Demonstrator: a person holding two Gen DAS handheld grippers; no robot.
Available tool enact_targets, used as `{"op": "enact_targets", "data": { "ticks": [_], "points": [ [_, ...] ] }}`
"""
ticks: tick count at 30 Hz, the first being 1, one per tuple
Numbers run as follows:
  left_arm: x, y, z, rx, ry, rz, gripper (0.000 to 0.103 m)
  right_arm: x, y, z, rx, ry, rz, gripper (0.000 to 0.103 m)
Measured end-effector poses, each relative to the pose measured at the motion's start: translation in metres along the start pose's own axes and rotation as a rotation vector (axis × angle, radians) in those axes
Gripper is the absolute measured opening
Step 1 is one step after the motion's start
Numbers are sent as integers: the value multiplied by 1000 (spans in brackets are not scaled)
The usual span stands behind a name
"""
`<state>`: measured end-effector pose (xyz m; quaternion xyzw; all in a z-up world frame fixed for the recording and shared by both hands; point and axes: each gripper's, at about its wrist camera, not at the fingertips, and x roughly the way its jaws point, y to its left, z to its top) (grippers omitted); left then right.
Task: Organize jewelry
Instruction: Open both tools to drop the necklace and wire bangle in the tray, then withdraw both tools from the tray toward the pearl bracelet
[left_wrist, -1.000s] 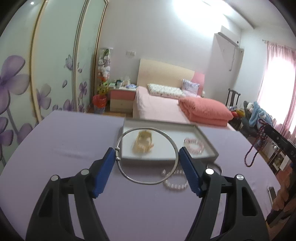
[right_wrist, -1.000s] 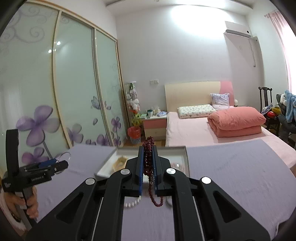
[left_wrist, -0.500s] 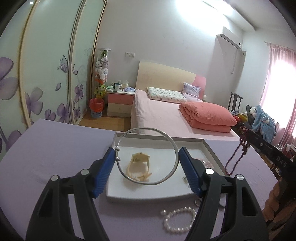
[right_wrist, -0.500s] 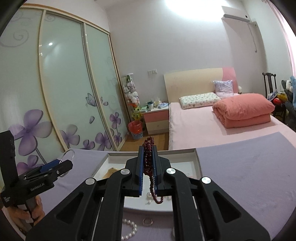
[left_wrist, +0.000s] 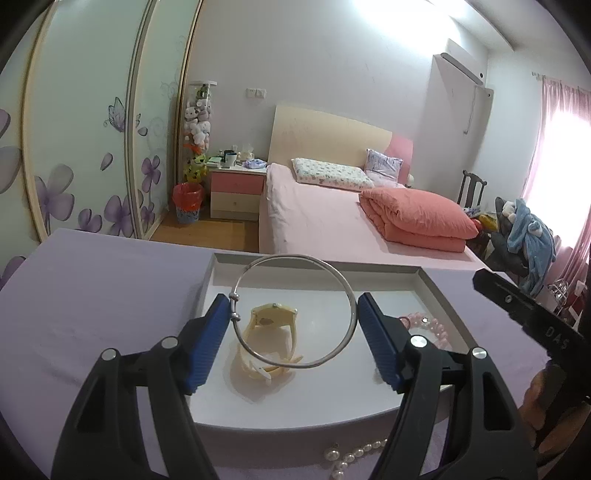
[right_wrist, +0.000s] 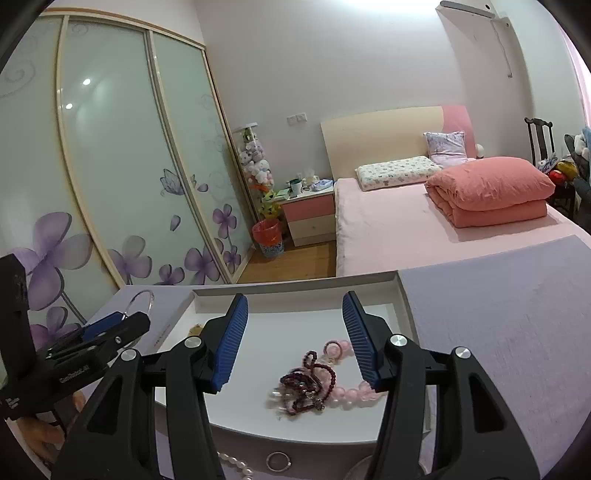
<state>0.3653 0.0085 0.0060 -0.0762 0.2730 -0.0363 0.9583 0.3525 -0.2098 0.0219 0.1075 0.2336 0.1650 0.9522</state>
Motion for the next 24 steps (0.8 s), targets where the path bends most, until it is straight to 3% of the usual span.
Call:
{"op": "enact_targets", "data": {
  "ticks": [20,24],
  "points": [
    [57,-2,-15,6,90,28,70,17,-12,-2,27,50,5,55],
    [57,2,-14,0,82,35,76,20,-12,-3,23,55,2,55]
  ]
}}
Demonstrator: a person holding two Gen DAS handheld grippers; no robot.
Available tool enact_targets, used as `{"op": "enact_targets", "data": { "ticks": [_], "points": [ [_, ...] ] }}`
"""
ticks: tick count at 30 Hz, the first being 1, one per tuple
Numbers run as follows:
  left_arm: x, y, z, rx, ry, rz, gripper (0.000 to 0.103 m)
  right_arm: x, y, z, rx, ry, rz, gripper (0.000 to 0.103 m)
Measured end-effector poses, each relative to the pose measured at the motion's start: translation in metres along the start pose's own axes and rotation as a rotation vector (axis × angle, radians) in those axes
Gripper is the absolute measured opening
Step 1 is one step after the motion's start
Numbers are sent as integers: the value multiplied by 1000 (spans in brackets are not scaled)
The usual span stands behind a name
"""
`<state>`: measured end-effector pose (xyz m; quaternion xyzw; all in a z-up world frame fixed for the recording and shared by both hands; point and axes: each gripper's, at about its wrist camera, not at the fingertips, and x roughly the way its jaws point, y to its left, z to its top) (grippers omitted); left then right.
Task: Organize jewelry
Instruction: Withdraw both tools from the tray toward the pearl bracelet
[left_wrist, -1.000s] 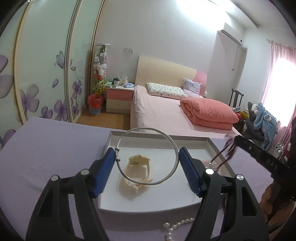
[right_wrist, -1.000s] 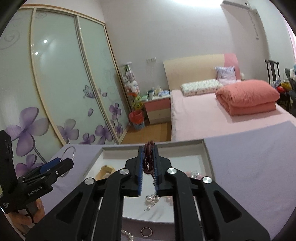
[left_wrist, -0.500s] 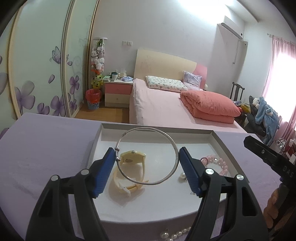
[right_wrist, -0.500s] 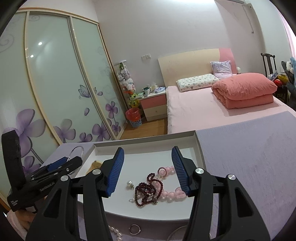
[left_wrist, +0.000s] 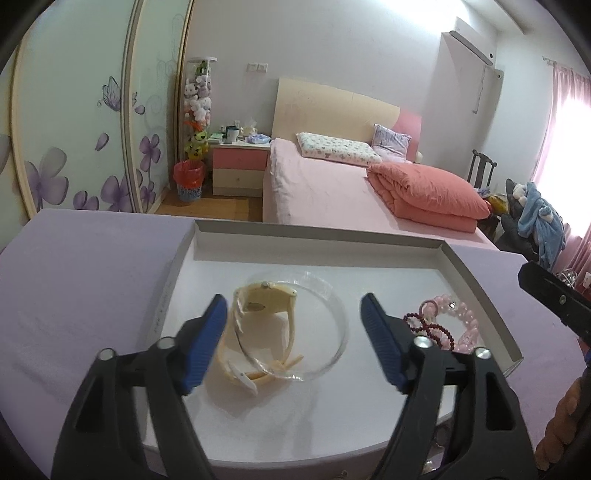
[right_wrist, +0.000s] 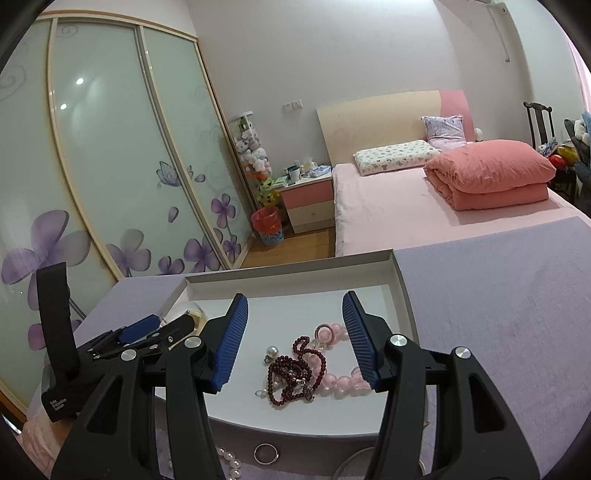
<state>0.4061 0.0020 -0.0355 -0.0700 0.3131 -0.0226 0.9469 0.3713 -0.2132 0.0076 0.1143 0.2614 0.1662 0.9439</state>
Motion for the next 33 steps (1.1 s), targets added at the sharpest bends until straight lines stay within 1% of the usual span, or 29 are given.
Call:
{"op": "enact_targets", "data": {
  "ticks": [5,18,23,26,33],
  "points": [
    [-3,7,4,-23,-20,8,76,1,1,-1,-1,3,-3,55],
    [-3,13,5,-38,-19,14,76,0,2,-5,-13,8,-9,55],
    [-20,18,0,-26,-37,15,76,-10,3,-8,-18,11,-20,55],
    [-34,22,-9,-13,-32,20,76,-17,4,-15,-20,35,-31,55],
    [-66,26,-41,14,3,-5,77,-38,-3,-48,-33,140,-94,55]
  ]
}}
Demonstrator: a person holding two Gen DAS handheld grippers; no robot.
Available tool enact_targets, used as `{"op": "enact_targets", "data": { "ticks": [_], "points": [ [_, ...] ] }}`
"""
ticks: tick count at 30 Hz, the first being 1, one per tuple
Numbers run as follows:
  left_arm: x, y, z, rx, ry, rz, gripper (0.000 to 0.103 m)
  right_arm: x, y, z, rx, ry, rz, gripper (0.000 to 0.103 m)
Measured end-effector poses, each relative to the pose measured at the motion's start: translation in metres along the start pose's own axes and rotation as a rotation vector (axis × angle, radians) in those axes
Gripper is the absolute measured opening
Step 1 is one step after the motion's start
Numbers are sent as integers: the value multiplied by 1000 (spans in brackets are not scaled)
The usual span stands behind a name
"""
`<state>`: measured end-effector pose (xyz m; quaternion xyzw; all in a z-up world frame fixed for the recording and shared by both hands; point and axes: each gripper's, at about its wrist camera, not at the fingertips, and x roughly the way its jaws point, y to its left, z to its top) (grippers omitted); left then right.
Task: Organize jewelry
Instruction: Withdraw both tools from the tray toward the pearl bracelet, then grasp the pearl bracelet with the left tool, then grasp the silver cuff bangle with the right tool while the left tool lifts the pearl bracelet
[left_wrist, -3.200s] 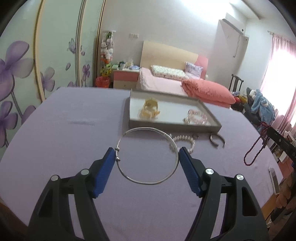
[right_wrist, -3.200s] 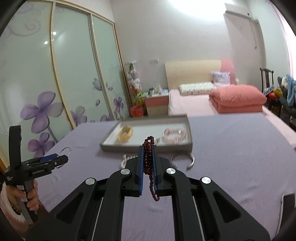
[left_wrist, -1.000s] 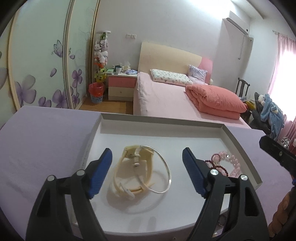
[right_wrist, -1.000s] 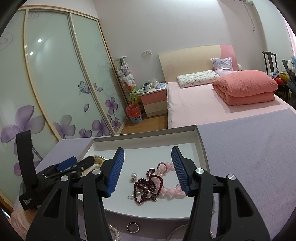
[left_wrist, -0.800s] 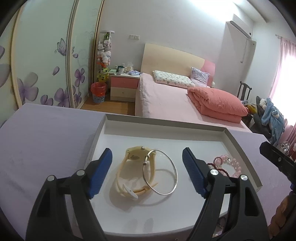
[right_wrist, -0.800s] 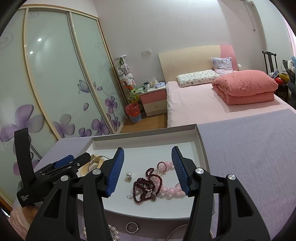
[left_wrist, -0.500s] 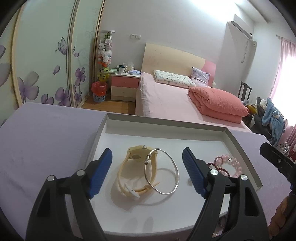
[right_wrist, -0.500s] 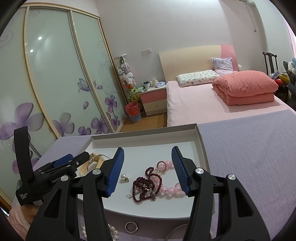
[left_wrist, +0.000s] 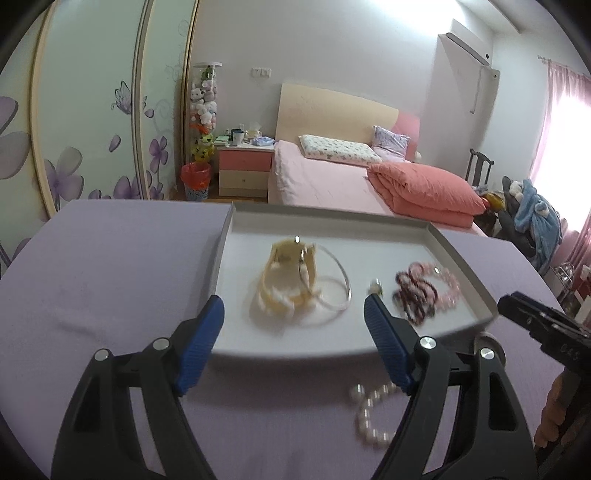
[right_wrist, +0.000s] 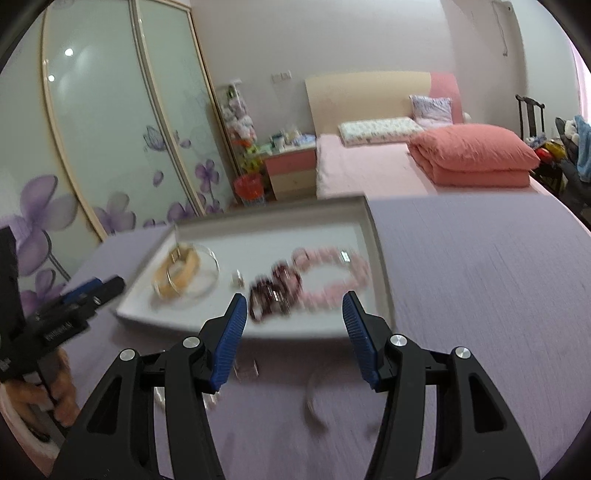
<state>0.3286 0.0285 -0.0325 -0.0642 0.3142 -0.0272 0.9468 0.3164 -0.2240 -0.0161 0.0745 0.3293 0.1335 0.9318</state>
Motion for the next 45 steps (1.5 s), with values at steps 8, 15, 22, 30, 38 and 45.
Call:
{"op": "enact_targets", "data": {
  "ticks": [8,15,22,30,38,45],
  "points": [
    [-23,3,-29,-29,41,-41,77,-15,-15,-39,37,104,-56,55],
    [-31,-16,-48,1,102,-65,77,-24,-17,-55,56,117,-63,58],
    [-12,-46,-57,51,205,-70,66,-31,-21,-58,68,101,-56,58],
    [14,-62,-56,75,288,-15,41,-30,-22,-59,79,99,-43,58],
    [1,-66,-64,150,279,-14,10,-33,-24,-59,91,91,-41,58],
    [-23,-39,-68,102,249,-84,10,-35,-22,-59,85,87,-40,58]
  ]
}}
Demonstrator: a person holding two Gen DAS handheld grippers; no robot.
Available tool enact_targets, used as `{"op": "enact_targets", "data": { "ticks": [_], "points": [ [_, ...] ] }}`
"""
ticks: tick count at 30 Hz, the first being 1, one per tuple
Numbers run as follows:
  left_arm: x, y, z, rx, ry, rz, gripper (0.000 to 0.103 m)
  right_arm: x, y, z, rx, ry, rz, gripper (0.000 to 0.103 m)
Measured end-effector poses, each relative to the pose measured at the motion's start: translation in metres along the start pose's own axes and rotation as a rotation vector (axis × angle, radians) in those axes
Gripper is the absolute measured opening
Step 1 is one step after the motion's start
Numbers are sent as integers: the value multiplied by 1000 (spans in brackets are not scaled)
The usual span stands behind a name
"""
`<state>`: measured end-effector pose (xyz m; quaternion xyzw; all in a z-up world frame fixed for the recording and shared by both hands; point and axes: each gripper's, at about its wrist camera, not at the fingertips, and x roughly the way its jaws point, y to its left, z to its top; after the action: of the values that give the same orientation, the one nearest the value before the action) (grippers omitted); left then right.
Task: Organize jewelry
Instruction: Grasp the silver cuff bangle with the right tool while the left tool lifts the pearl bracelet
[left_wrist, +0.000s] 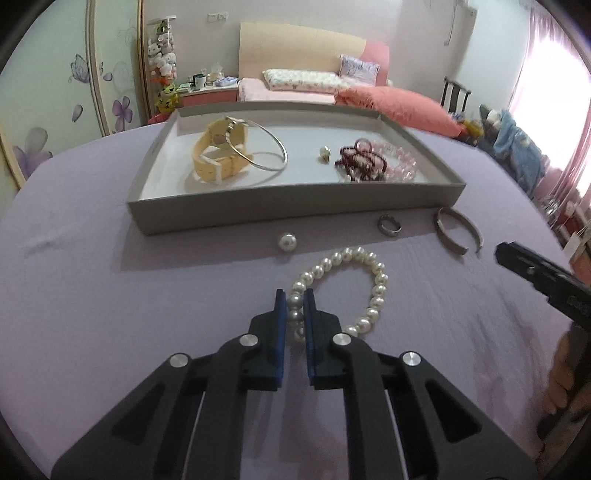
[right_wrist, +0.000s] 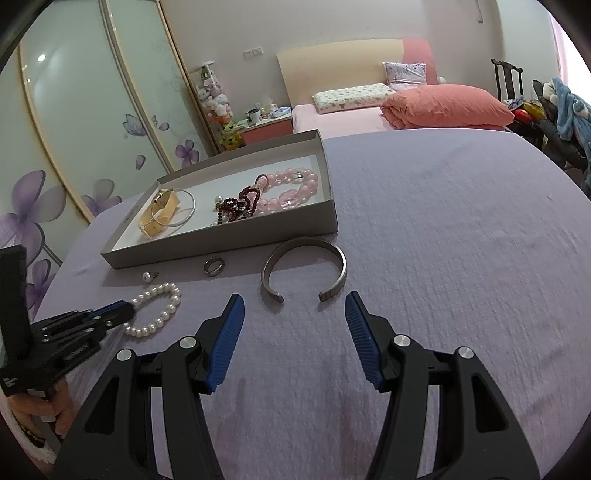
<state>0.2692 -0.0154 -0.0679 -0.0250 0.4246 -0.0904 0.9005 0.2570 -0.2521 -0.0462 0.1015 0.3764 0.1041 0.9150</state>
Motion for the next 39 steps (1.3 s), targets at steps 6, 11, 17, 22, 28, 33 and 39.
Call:
{"op": "enact_targets", "data": {
  "ticks": [6,11,17,22,28,33,39],
  "points": [
    [-43,39,3,-114,-139,-32,10,0,3,0,-8,6,-1,62],
    [-60,60,10,-168,-196,-17,10,5,7,0,-23,20,-12,67],
    [-61,65,11,-182,-199,-15,10,13,7,2,-38,43,-49,77],
    [-63,66,9,-177,-201,-18,10,26,10,7,-61,77,-100,84],
    [-60,66,8,-179,-196,-16,10,46,17,11,-100,131,-152,85],
    [-59,66,6,-179,-192,-17,10,56,22,18,-127,140,-185,78],
    [-57,66,6,-177,-189,-18,10,58,19,23,-130,138,-200,73]
  ]
}}
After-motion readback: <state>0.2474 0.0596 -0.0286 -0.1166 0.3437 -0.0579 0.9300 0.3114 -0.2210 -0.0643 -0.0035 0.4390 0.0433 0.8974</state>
